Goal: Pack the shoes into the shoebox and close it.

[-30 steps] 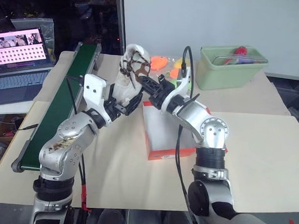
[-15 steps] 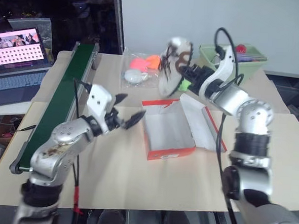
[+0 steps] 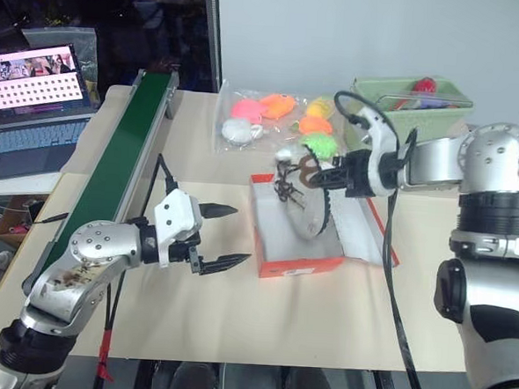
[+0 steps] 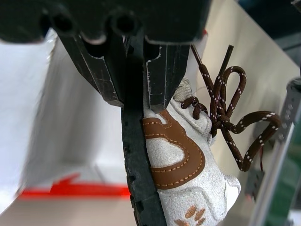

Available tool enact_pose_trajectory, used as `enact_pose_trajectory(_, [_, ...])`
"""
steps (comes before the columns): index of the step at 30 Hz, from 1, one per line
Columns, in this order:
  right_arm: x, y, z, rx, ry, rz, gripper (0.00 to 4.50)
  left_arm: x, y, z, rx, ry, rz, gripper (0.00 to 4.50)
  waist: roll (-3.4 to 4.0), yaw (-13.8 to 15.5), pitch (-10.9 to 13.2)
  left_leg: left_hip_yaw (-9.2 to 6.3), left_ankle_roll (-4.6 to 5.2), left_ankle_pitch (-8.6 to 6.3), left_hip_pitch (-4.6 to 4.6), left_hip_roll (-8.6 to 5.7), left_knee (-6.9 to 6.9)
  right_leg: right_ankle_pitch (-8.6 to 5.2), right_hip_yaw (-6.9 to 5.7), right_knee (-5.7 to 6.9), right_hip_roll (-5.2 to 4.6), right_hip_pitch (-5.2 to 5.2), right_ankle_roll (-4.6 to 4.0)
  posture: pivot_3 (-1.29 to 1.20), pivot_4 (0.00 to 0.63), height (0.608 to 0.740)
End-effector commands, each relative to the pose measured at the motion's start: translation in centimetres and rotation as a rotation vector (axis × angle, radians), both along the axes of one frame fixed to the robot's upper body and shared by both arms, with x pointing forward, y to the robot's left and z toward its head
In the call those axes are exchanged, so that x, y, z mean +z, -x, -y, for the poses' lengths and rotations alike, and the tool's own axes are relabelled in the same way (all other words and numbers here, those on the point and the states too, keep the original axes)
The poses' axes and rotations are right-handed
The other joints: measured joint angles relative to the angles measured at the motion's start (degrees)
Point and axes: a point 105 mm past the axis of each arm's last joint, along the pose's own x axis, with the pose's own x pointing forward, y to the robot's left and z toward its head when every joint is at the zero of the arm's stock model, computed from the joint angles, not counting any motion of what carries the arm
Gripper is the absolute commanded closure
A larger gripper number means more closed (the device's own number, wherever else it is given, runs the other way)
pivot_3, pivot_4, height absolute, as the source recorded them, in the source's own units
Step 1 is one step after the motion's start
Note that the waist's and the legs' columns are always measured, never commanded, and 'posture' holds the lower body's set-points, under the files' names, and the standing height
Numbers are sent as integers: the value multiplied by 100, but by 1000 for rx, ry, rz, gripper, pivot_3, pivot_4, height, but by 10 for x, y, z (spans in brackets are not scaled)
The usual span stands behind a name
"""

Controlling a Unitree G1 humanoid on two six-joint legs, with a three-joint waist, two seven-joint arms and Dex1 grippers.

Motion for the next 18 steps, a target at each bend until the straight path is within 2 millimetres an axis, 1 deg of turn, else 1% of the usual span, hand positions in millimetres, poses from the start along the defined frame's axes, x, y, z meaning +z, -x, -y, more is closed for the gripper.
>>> enact_pose_trajectory(1, [-8,1,8,-15,26,-19,4205,10,4,4,-17,7,50,29,0,-5,0,0,0,0,0,0,0,0,0,1,0,0,0,0,150,729])
enact_pose_trajectory(3, [-19,-3,14,-46,49,-39,4205,10,4,3,-15,7,51,29,0,-7,0,0,0,0,0,0,1,0,0,2,0,-1,0,0,150,729])
enact_pose_trajectory(5, [-26,-5,18,-66,66,-47,4205,11,5,3,-11,5,54,29,0,-8,0,0,0,0,0,0,1,0,0,2,0,-1,0,0,150,729])
enact_pose_trajectory(8, [-32,-9,23,-82,85,-48,4205,12,4,2,1,2,59,29,0,-12,0,-1,0,0,0,0,1,0,0,2,0,-1,0,0,150,729])
enact_pose_trajectory(14, [-35,-13,21,-81,91,-40,4205,12,3,1,12,-1,62,29,0,-12,0,0,0,0,0,0,1,0,0,3,0,-3,0,0,150,729])
enact_pose_trajectory(17, [-38,-14,15,-66,90,-36,4205,13,4,1,14,-3,68,29,0,-16,0,0,0,0,0,0,3,0,0,3,0,-2,0,0,150,729])
enact_pose_trajectory(18, [-37,-14,12,-61,78,-30,3762,14,4,0,16,-4,70,9,0,-17,0,-1,0,0,0,0,3,0,0,4,0,-3,0,0,150,729])
